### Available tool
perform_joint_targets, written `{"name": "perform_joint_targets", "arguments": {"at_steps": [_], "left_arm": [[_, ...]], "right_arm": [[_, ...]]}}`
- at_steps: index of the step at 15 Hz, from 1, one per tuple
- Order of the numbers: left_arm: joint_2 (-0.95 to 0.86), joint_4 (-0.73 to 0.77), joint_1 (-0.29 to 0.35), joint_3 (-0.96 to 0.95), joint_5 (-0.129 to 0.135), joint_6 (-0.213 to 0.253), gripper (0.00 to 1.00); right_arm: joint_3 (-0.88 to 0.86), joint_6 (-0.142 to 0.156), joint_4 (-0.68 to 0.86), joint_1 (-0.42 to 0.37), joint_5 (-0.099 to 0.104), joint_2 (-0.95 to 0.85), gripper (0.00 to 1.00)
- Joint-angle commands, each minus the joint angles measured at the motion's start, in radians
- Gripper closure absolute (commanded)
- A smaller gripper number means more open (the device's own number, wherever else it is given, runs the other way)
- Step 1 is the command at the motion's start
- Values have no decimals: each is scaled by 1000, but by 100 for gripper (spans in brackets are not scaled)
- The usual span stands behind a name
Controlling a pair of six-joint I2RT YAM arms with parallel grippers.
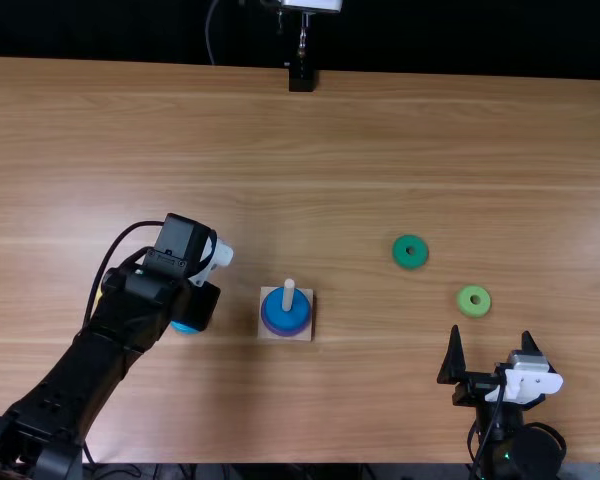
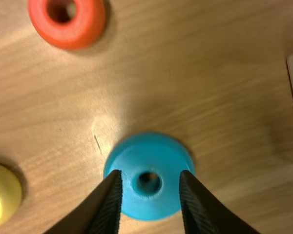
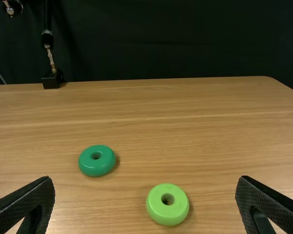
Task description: Build the Hanoi tower: stack the rings onto the peg from bottom to top in this color order: purple, dark blue, light blue, dark green, light green, yellow, orange.
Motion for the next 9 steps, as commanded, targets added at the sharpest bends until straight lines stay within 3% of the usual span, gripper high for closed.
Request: {"name": "perform_joint_targets", "arguments": {"at_steps": [1, 2, 5, 9], "left_arm": [[-23, -28, -3, 14, 2, -16, 40], [-23, -57, 4, 12, 4, -16, 0], [-22, -114, 10, 11, 9, -52, 0], [-16, -92, 7, 11, 9, -51, 0]], "right_arm": [[-28, 2, -3, -16, 6, -13, 0], [-28, 2, -3, -16, 6, -13, 0], [-28, 2, -3, -14, 6, -13, 0], [-28, 2, -3, -16, 6, -13, 0]]}}
